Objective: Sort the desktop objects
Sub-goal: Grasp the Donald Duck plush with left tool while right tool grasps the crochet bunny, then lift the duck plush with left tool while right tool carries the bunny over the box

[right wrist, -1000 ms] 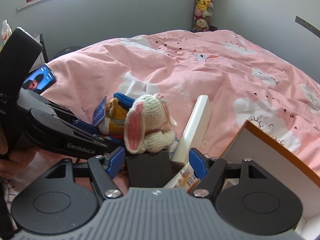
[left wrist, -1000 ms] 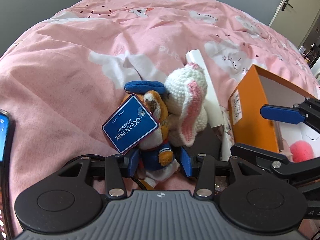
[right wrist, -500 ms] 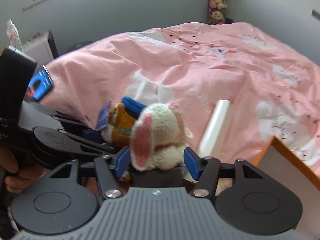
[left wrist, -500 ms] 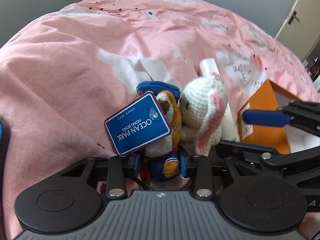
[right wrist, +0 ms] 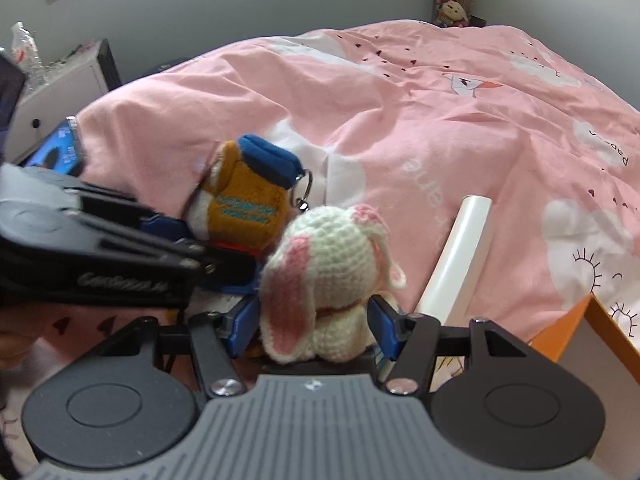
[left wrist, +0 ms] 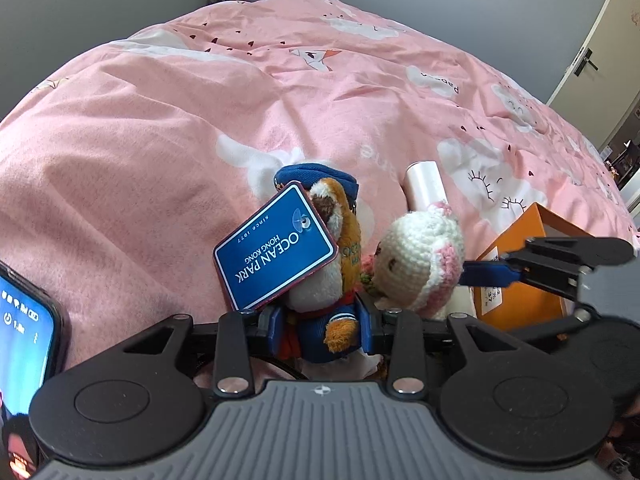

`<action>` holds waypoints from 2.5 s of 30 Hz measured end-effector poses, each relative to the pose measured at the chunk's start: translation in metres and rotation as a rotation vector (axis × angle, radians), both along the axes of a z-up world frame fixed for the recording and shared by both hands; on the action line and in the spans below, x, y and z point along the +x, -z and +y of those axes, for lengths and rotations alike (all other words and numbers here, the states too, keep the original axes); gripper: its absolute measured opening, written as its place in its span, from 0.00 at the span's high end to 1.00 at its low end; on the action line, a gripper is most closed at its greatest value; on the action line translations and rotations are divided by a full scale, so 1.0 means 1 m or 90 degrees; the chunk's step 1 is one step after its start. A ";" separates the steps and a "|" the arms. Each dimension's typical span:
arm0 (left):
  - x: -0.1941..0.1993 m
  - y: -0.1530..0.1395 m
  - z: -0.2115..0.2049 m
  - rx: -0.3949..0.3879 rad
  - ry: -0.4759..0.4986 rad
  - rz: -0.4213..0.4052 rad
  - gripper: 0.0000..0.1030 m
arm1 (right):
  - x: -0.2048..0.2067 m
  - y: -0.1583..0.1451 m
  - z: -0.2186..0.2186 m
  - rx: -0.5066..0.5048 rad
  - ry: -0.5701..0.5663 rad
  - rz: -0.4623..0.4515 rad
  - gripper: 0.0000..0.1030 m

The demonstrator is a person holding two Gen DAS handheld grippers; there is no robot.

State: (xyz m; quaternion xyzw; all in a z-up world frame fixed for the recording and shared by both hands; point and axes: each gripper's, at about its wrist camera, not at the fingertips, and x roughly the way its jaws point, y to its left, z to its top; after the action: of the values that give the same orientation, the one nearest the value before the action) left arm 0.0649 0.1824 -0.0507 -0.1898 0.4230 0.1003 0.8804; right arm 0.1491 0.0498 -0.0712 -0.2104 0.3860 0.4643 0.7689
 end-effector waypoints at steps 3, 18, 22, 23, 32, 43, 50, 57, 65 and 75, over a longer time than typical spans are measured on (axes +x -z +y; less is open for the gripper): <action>0.000 0.002 0.006 -0.019 -0.005 -0.001 0.59 | 0.004 0.006 0.008 -0.008 0.002 -0.003 0.40; -0.007 -0.007 0.009 -0.051 -0.007 -0.020 0.61 | 0.011 0.004 0.001 0.035 0.028 0.028 0.59; -0.014 -0.018 0.005 -0.039 -0.006 -0.038 0.61 | 0.011 -0.007 -0.012 0.068 0.049 0.048 0.62; -0.016 -0.021 0.004 -0.038 -0.006 -0.044 0.61 | 0.011 -0.010 -0.016 0.079 0.054 0.057 0.63; -0.028 -0.066 -0.012 -0.003 0.025 -0.115 0.61 | -0.002 -0.053 -0.052 0.177 0.069 0.054 0.64; -0.010 -0.133 -0.079 0.013 0.174 -0.241 0.62 | -0.002 -0.123 -0.148 0.272 0.132 -0.020 0.63; 0.036 -0.127 -0.134 -0.027 0.288 -0.240 0.62 | 0.006 -0.129 -0.212 0.243 0.224 -0.064 0.63; 0.082 -0.088 -0.176 -0.075 0.347 -0.166 0.62 | 0.026 -0.100 -0.256 0.193 0.291 -0.036 0.63; 0.112 -0.047 -0.211 -0.093 0.382 -0.089 0.62 | 0.046 -0.067 -0.282 0.121 0.339 0.005 0.63; 0.130 -0.016 -0.263 -0.097 0.422 -0.060 0.62 | 0.072 -0.051 -0.303 -0.042 0.313 0.040 0.63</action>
State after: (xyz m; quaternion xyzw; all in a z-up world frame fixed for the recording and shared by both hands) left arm 0.1948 -0.0801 -0.0351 -0.1114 0.4266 -0.2319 0.8671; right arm 0.2213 -0.2531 -0.0206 -0.1206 0.4645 0.2564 0.8390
